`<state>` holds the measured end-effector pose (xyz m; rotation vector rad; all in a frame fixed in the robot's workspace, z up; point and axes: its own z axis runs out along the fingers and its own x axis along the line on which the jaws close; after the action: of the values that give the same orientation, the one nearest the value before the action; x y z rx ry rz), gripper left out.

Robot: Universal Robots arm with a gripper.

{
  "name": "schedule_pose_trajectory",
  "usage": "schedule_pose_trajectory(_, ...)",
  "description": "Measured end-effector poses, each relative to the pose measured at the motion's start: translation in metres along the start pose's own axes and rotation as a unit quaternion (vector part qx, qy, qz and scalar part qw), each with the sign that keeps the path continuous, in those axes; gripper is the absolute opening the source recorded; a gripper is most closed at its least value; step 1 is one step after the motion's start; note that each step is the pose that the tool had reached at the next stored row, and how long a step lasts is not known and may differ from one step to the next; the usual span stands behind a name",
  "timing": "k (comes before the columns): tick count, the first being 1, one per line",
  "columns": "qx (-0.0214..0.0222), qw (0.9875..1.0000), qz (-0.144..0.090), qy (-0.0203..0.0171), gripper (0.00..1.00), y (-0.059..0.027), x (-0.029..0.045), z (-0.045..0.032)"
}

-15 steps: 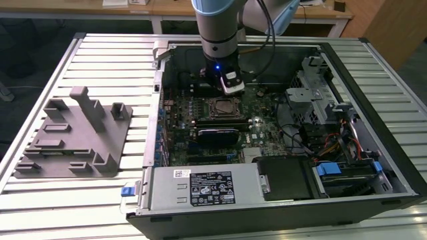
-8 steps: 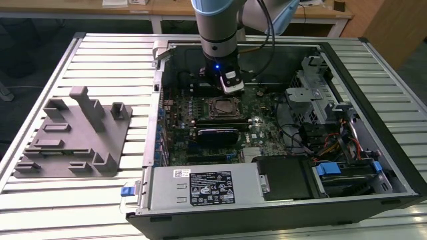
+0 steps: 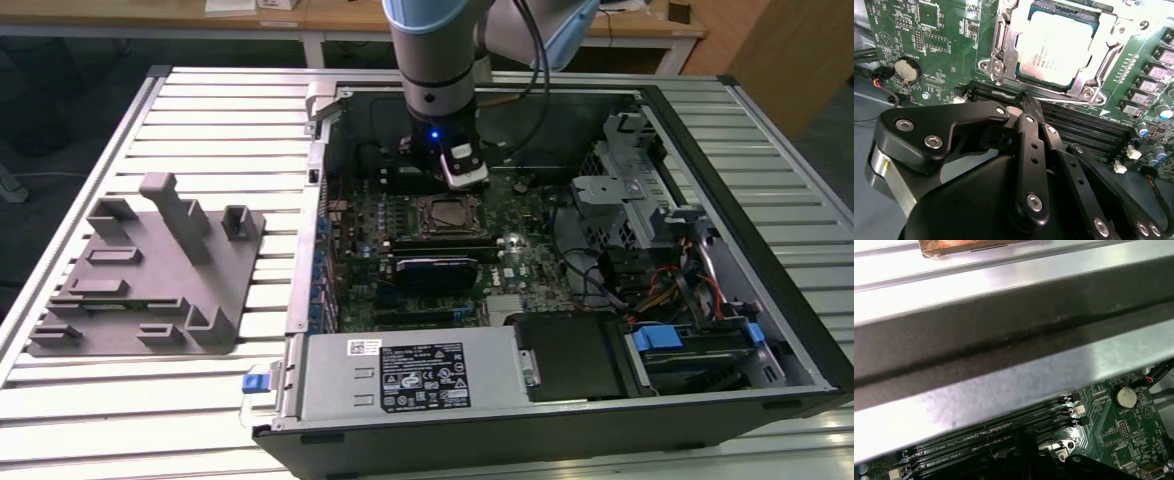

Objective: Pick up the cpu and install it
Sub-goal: 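Install the first cpu locking lever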

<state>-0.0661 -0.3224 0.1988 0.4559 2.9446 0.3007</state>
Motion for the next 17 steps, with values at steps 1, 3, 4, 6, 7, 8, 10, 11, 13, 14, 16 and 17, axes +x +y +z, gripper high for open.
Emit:
schedule_pose_trajectory(1, 0.0000, 1.0000, 0.000, 0.0000, 0.11, -0.0001, 0.0001, 0.0003)
schedule_pose_trajectory(3, 0.0000, 1.0000, 0.000, 0.0000, 0.11, -0.0002, 0.0001, 0.0009)
schedule_pose_trajectory(4, 0.0000, 1.0000, 0.000, 0.0000, 0.11, -0.0002, 0.0002, 0.0011)
schedule_pose_trajectory(6, 0.0001, 1.0000, 0.000, -0.0001, 0.11, -0.0004, 0.0003, 0.0015)
schedule_pose_trajectory(7, 0.0002, 1.0000, 0.000, -0.0001, 0.11, -0.0004, 0.0003, 0.0017)
schedule_pose_trajectory(8, 0.0004, 1.0000, 0.000, -0.0001, 0.11, -0.0004, 0.0003, 0.0018)
schedule_pose_trajectory(10, 0.0008, 1.0000, 0.000, -0.0002, 0.11, -0.0005, 0.0004, 0.0020)
schedule_pose_trajectory(11, 0.0011, 1.0000, -0.001, -0.0003, 0.11, -0.0005, 0.0004, 0.0021)
schedule_pose_trajectory(13, 0.0015, 1.0000, -0.001, -0.0004, 0.11, -0.0006, 0.0004, 0.0025)
schedule_pose_trajectory(14, 0.0018, 1.0000, -0.001, -0.0004, 0.11, -0.0006, 0.0004, 0.0026)
schedule_pose_trajectory(16, 0.0025, 1.0000, -0.002, -0.0006, 0.11, -0.0006, 0.0005, 0.0028)
schedule_pose_trajectory(17, 0.0028, 1.0000, -0.002, -0.0006, 0.11, -0.0007, 0.0005, 0.0029)
